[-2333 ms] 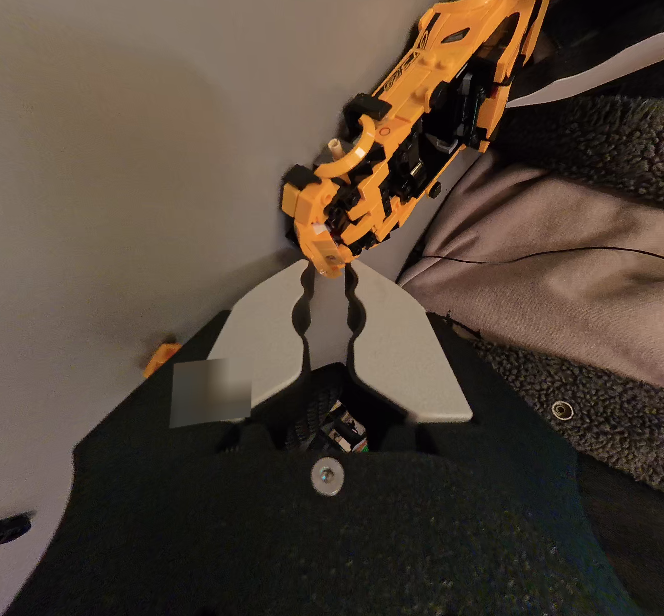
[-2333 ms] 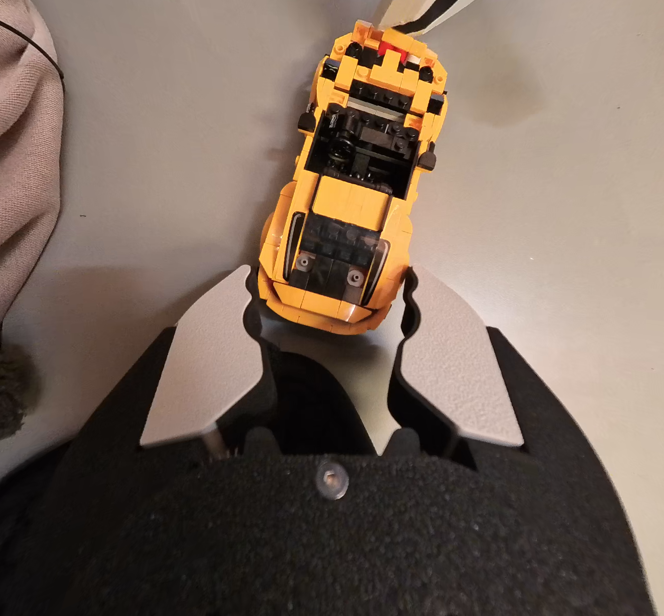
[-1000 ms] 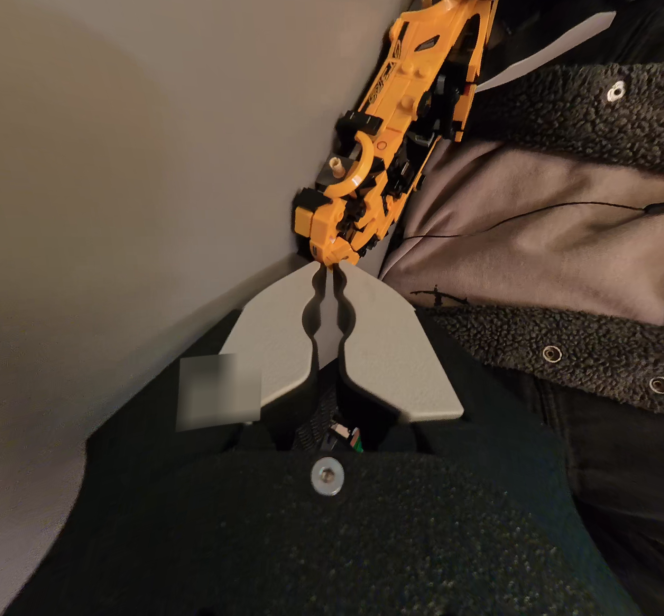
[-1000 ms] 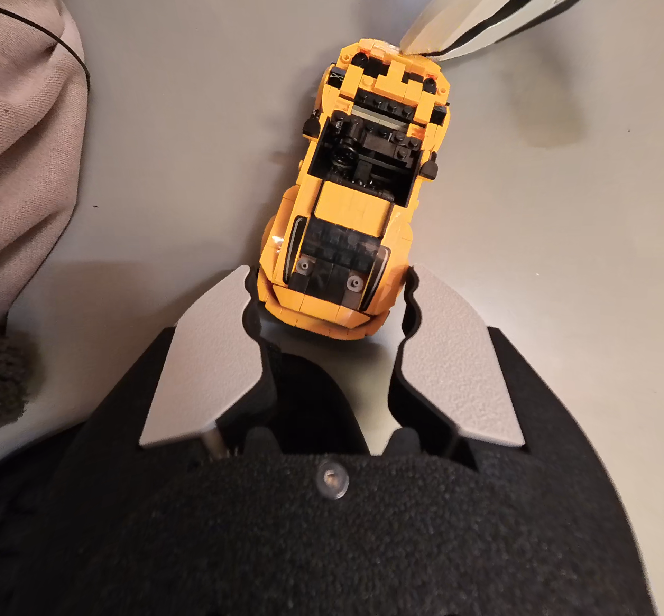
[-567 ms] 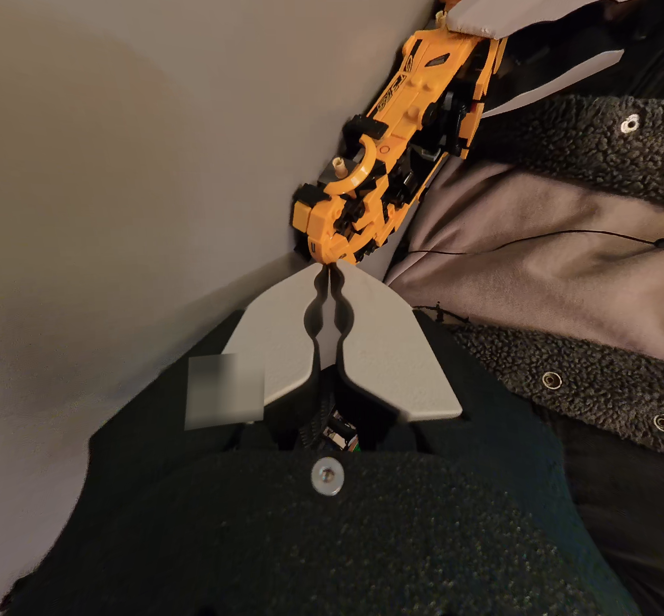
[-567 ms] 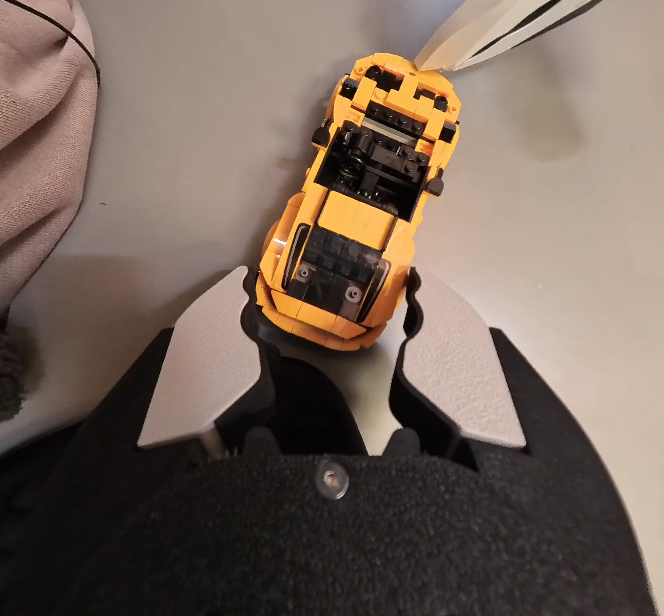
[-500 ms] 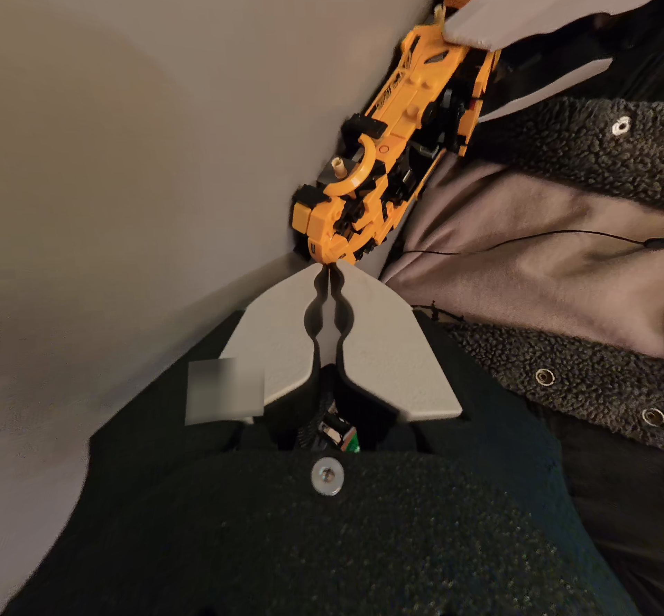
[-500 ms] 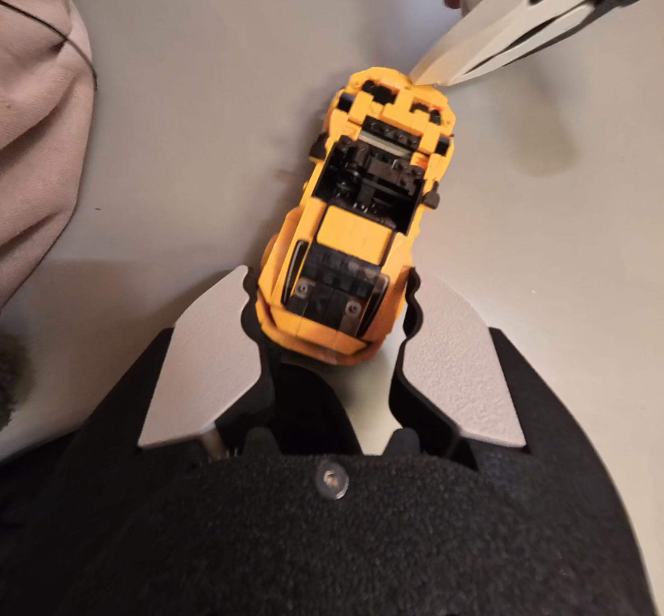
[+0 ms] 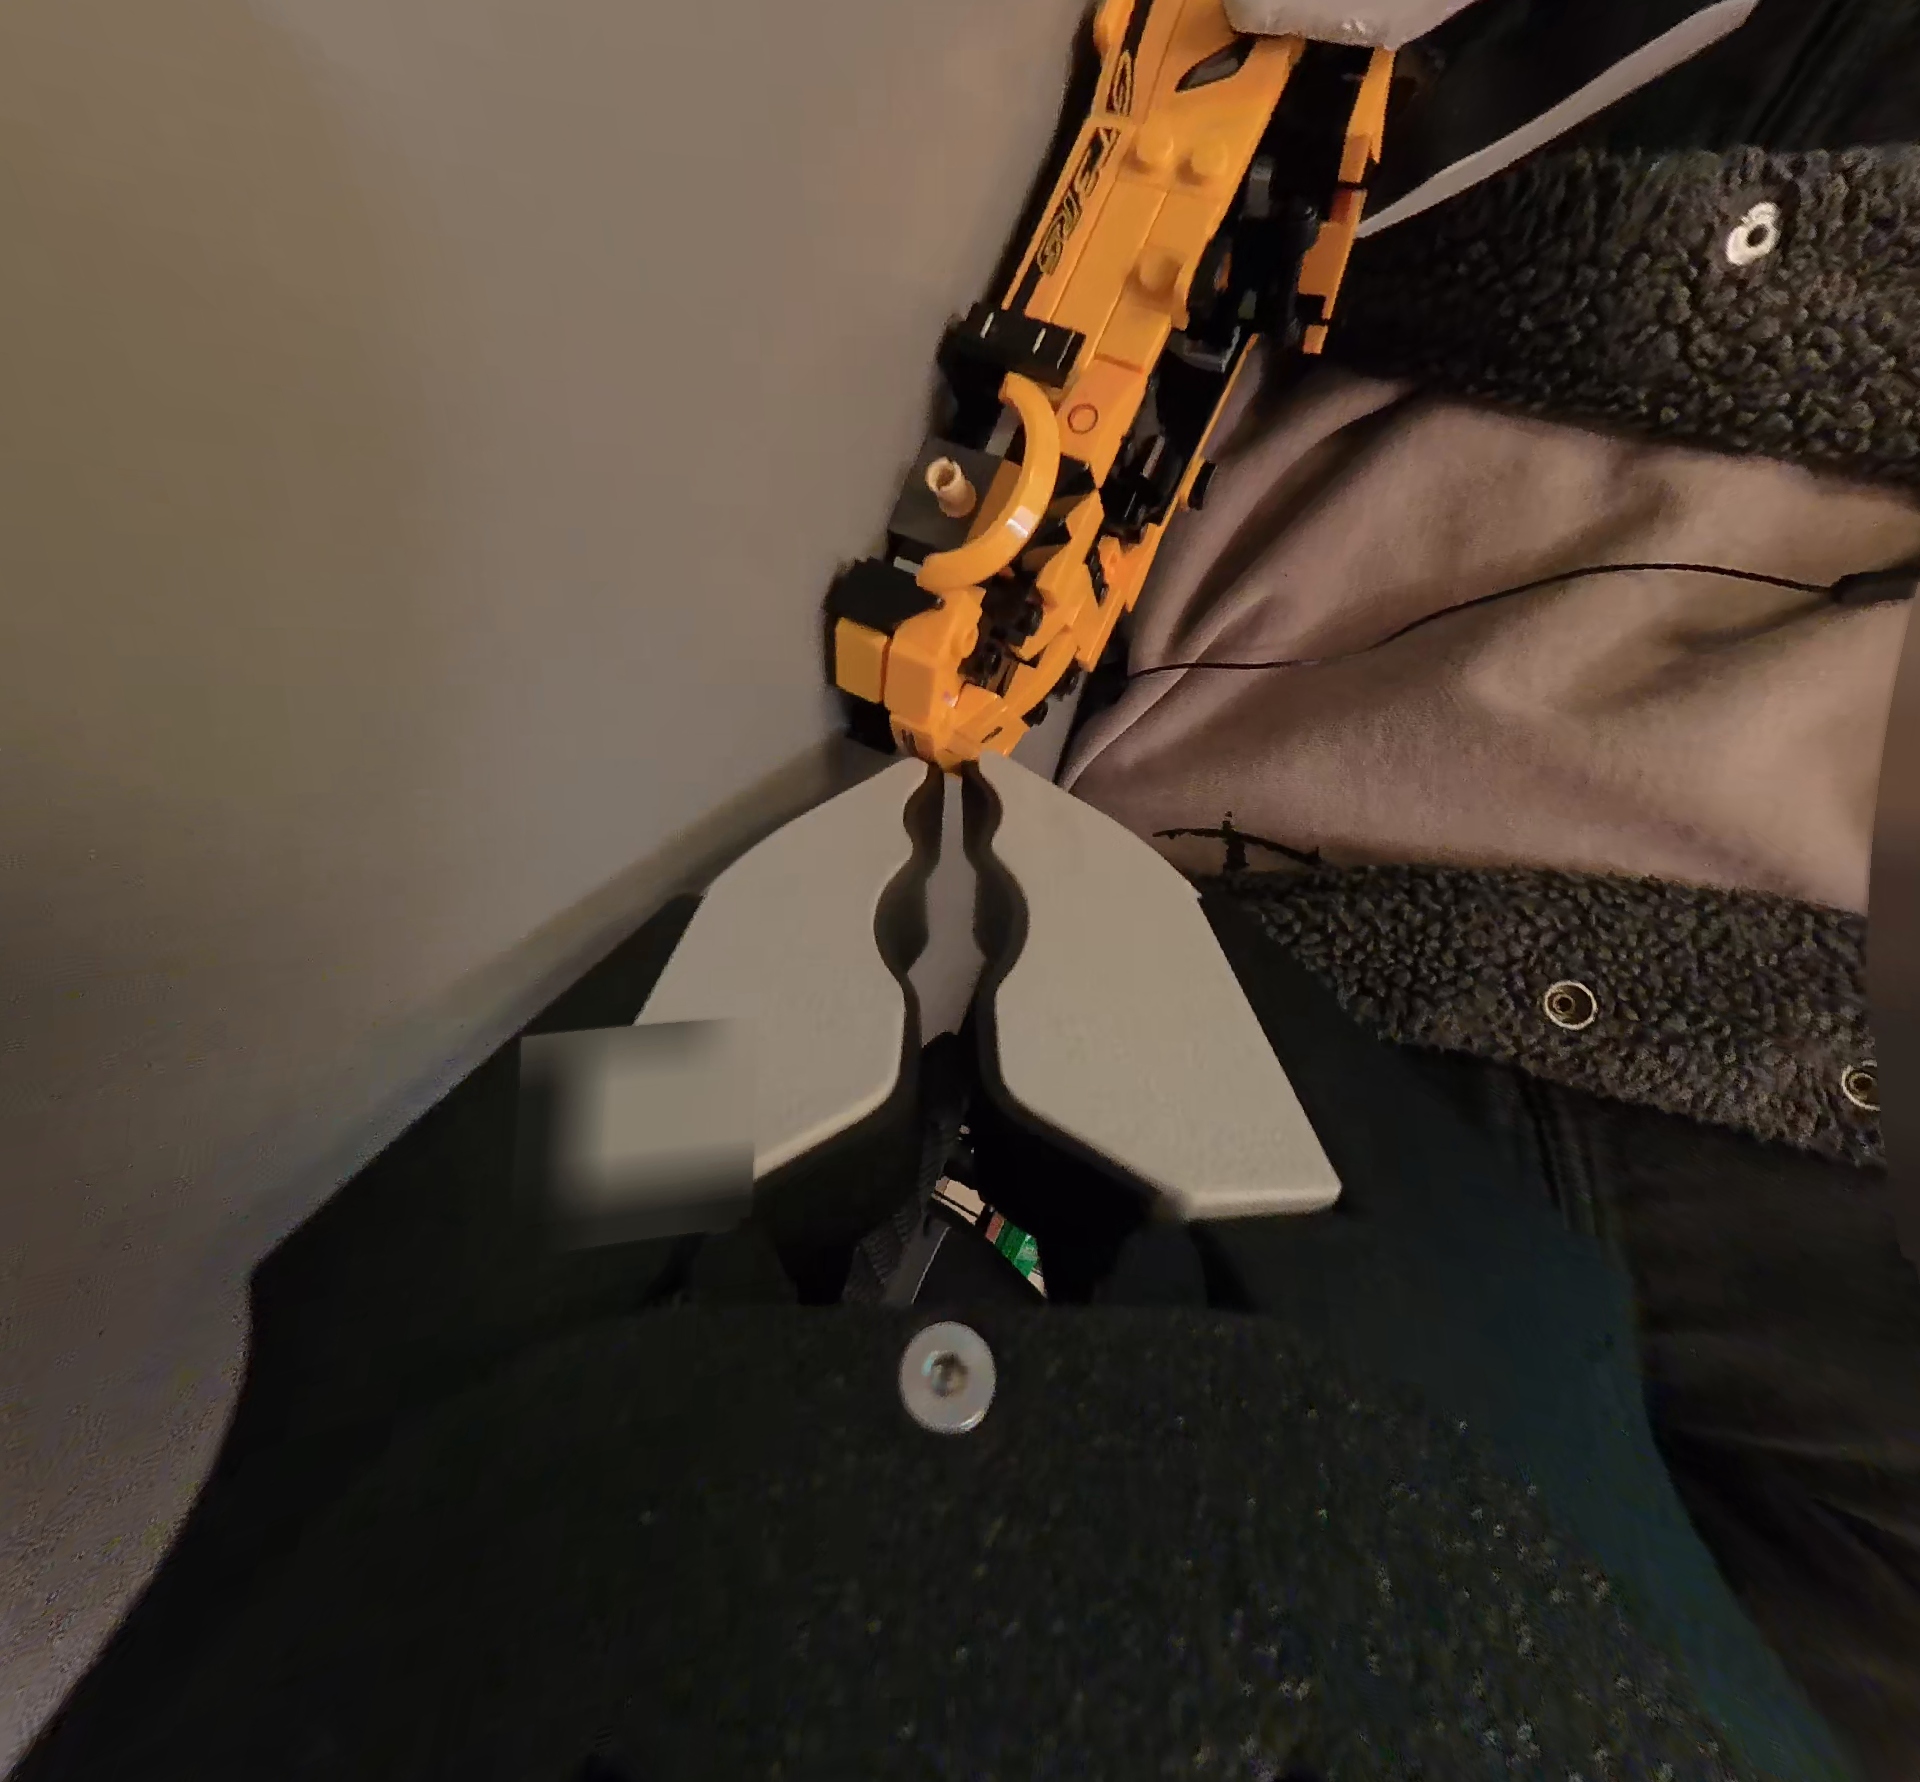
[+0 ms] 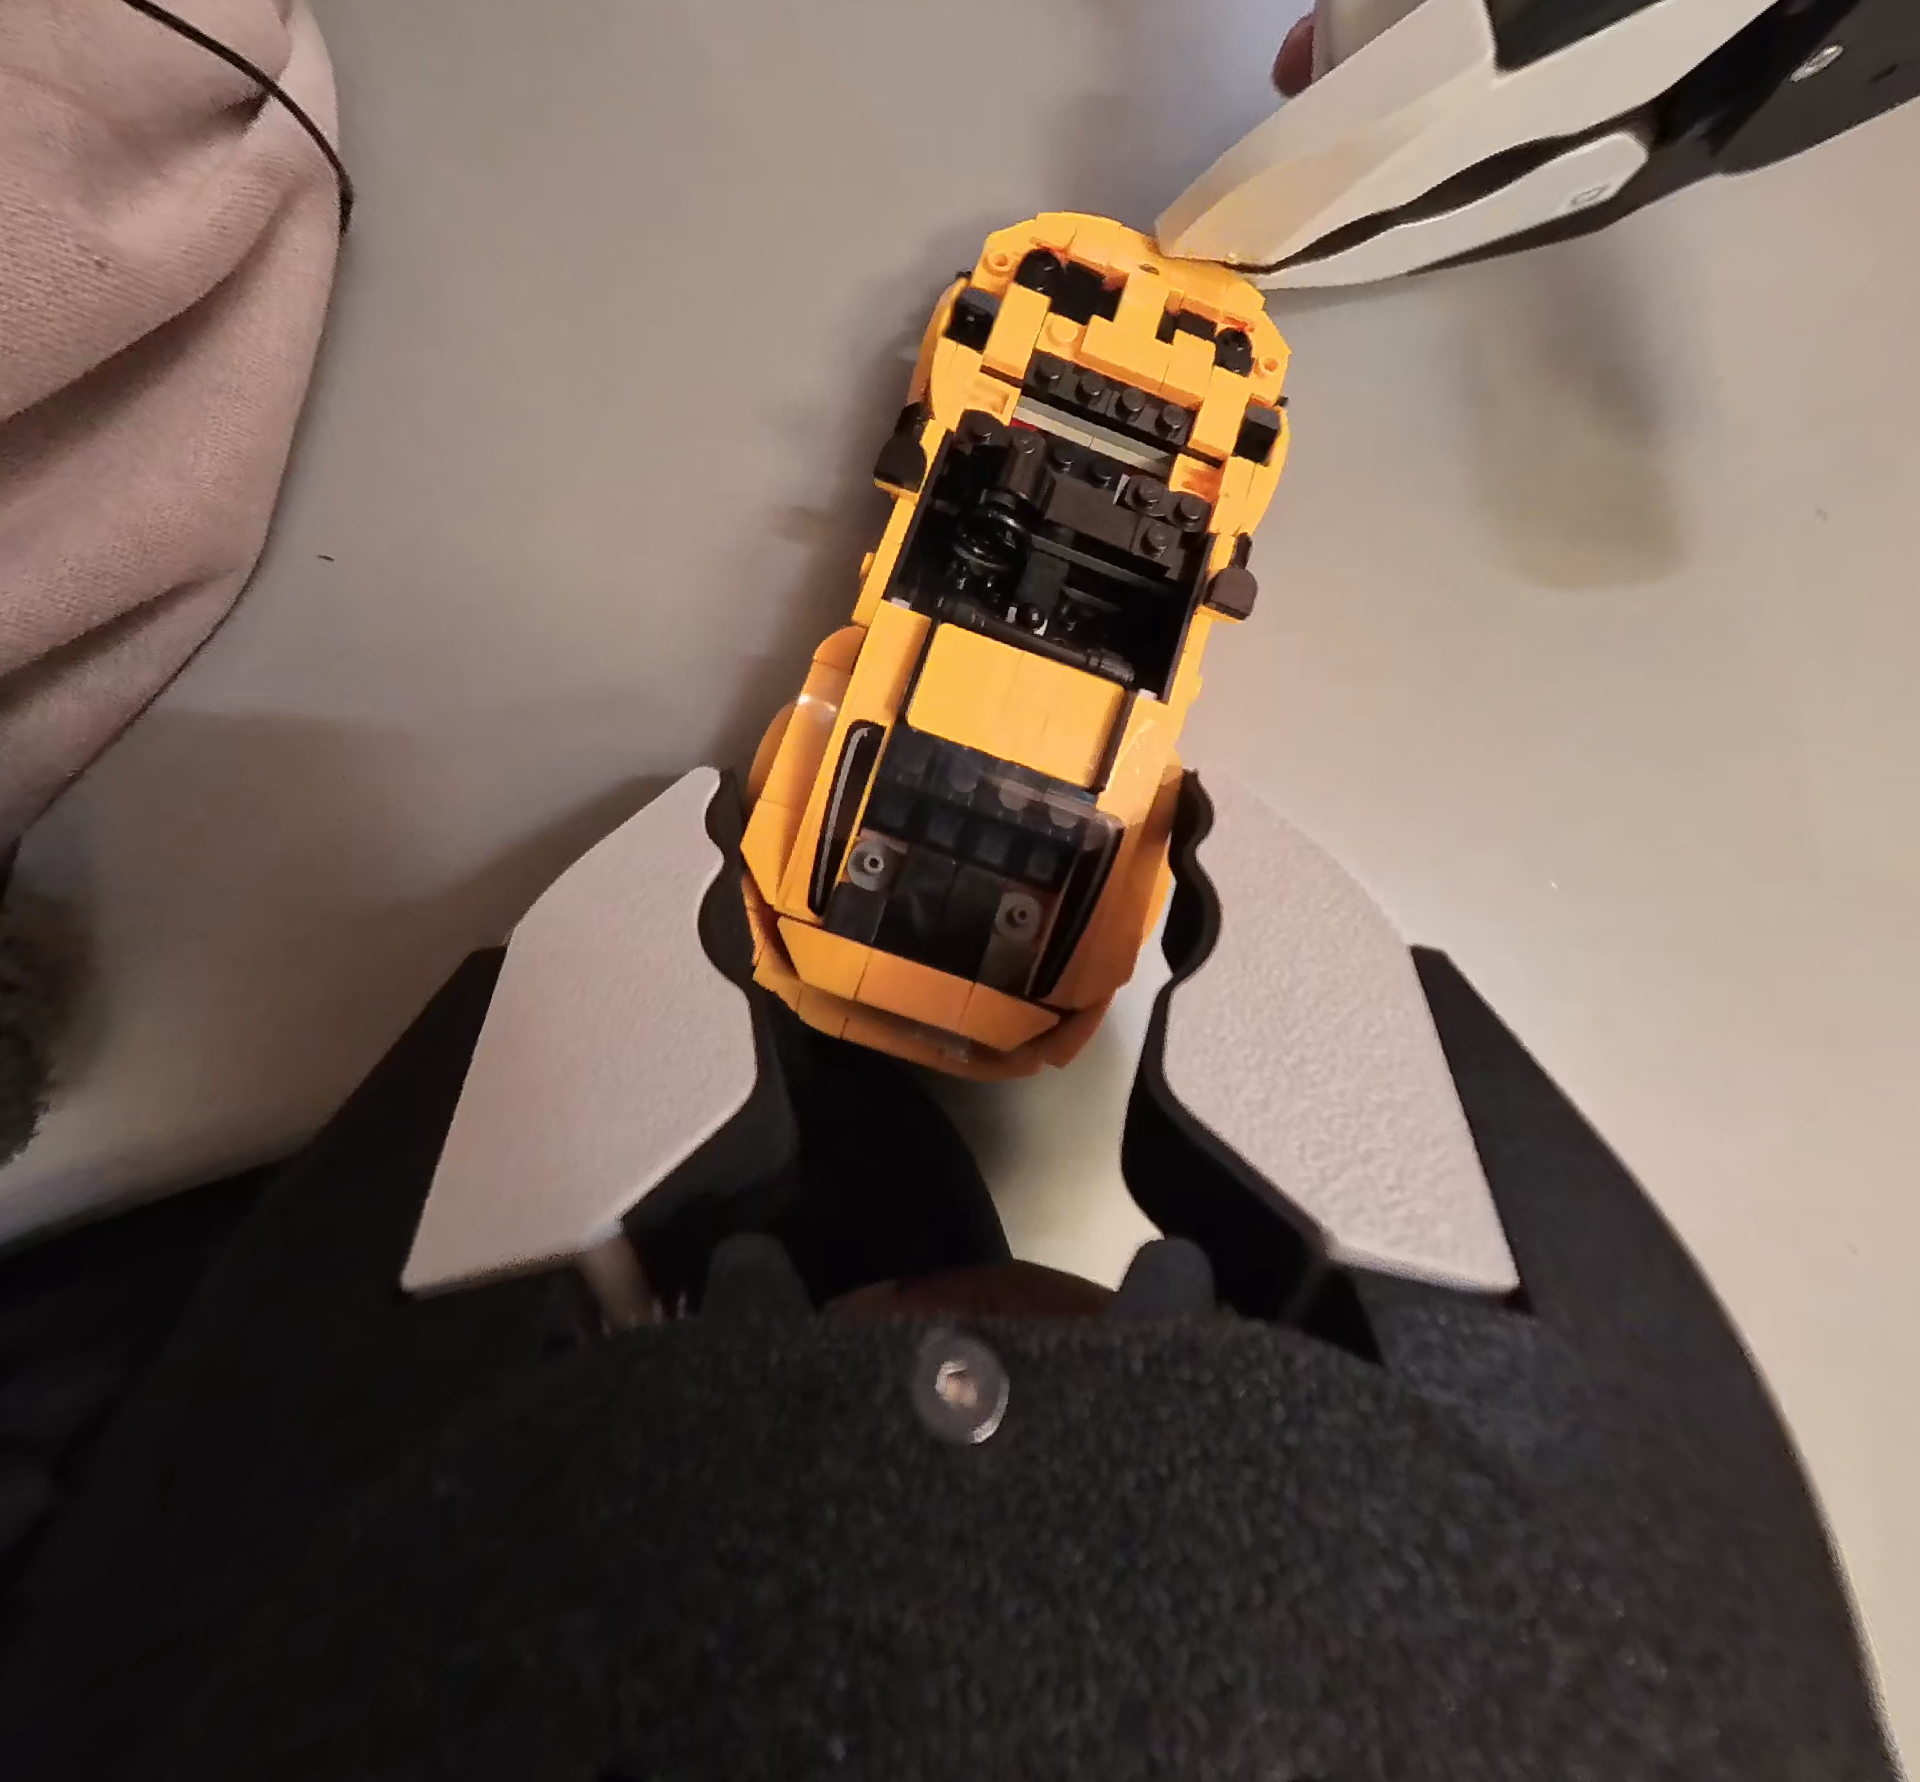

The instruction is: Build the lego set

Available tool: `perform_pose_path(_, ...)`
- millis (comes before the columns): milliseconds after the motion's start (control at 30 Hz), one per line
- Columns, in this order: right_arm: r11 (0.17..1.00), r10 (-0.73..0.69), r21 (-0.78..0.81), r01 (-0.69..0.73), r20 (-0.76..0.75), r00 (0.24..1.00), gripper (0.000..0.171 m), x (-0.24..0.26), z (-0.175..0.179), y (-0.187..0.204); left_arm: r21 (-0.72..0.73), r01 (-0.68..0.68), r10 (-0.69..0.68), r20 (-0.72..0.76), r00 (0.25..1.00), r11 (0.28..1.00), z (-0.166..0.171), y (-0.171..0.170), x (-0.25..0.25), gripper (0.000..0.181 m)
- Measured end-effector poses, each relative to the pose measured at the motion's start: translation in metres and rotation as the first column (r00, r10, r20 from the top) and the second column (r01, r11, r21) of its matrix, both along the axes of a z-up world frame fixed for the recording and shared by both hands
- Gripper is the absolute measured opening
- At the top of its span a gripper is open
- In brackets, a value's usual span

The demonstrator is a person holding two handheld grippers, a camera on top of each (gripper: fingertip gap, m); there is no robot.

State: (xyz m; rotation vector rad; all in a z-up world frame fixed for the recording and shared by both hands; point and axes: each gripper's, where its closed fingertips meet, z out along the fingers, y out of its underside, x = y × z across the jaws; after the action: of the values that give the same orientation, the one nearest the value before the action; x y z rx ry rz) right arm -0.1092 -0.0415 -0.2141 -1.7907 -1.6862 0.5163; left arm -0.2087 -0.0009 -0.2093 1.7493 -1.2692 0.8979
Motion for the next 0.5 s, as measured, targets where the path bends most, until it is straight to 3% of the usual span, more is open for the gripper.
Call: perform_pose_path(500,0.998,0.058,0.002,-0.058,-0.010,0.998,0.079,-0.0017,-0.0003,-0.0032,-0.104,0.035,-0.042,-0.058,0.997,0.994,0.0002,-0.0075,-0.0022,0.003)
